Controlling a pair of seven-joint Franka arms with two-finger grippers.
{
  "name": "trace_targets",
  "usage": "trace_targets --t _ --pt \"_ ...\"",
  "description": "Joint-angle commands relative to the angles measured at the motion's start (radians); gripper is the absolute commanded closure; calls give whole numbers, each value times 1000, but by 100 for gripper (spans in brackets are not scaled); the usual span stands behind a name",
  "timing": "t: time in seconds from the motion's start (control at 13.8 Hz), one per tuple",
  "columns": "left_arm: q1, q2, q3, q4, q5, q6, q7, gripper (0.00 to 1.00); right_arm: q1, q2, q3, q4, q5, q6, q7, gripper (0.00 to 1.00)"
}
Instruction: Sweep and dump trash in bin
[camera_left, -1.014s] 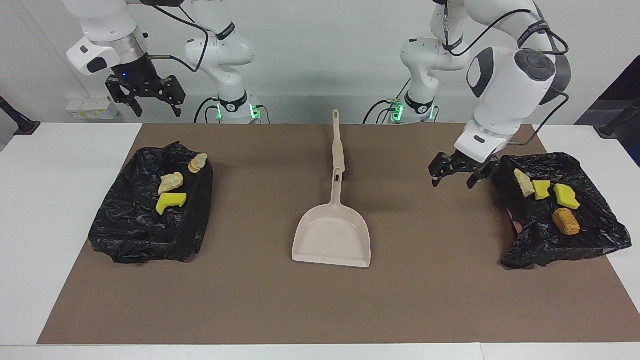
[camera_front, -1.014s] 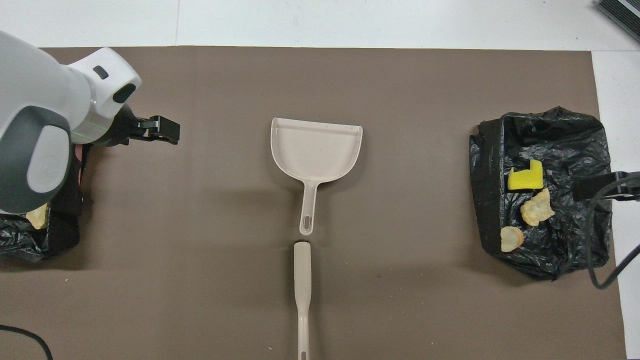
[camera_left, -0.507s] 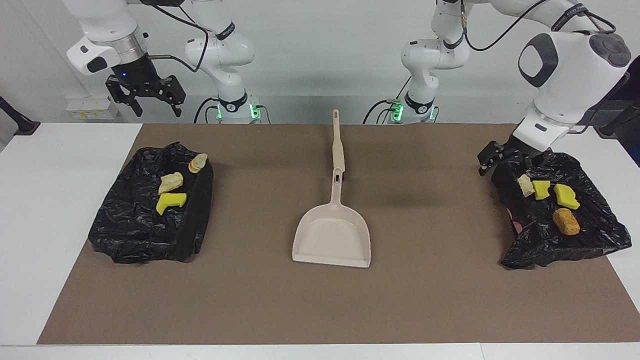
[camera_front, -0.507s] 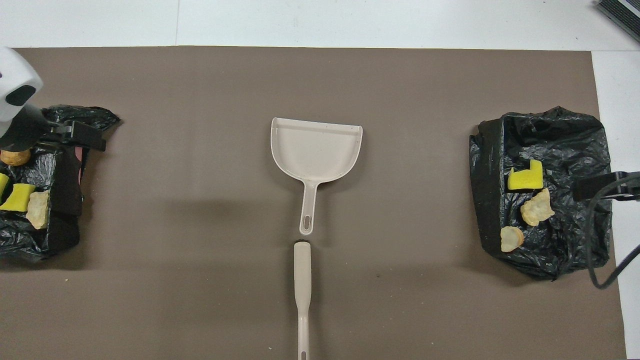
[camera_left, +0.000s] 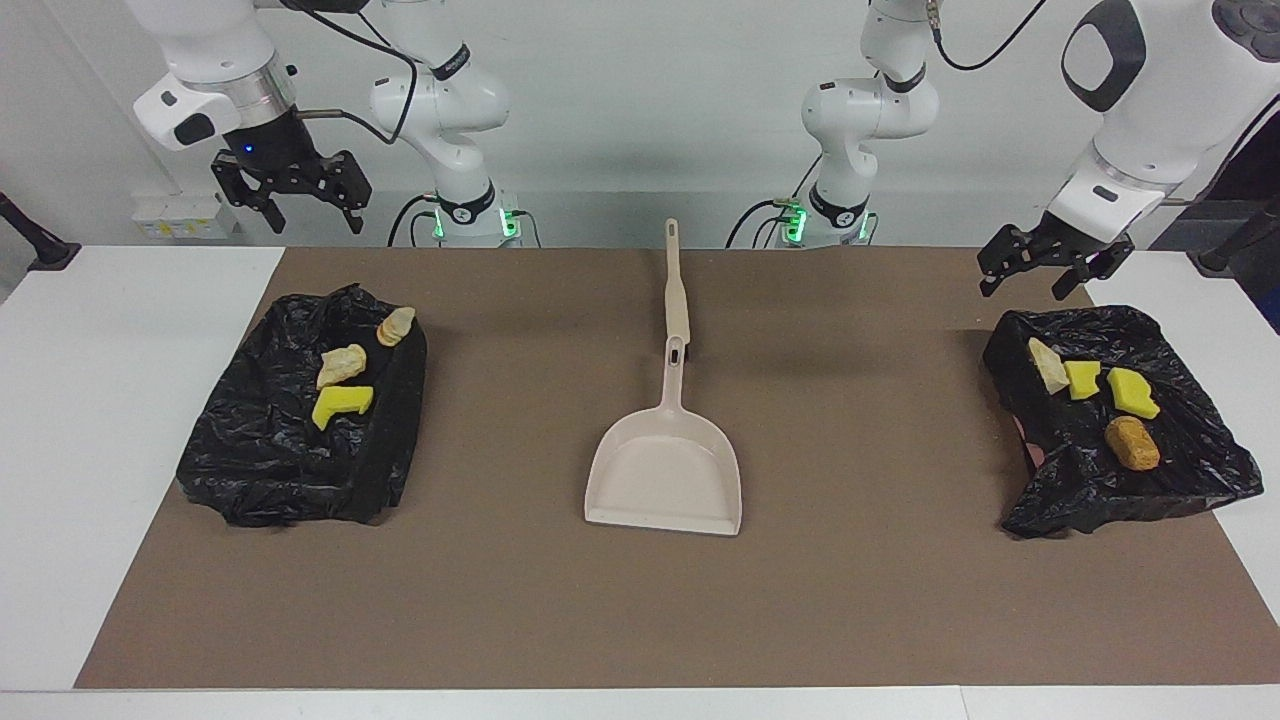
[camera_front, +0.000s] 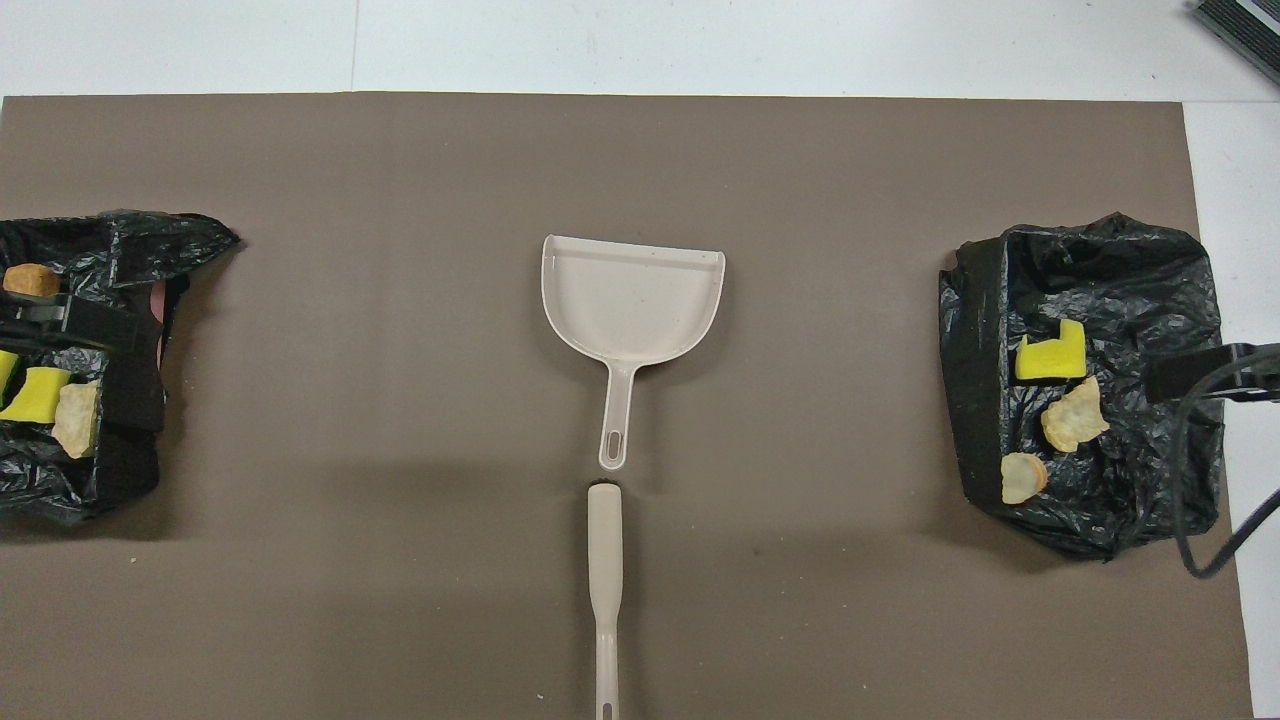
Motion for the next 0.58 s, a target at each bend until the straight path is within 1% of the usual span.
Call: trace_targets --t 0.0,0.07,0.51 --pt "0 -73 -1 -86 19 -4 15 0 -12 -15 9 -16 -11 20 -25 0" --pt "0 -83 -1 -95 17 -7 16 0 -12 -15 9 -16 -11 20 -25 0" --pt "1 -83 -1 -95 17 -7 86 0 -12 -15 9 -16 -11 20 -25 0"
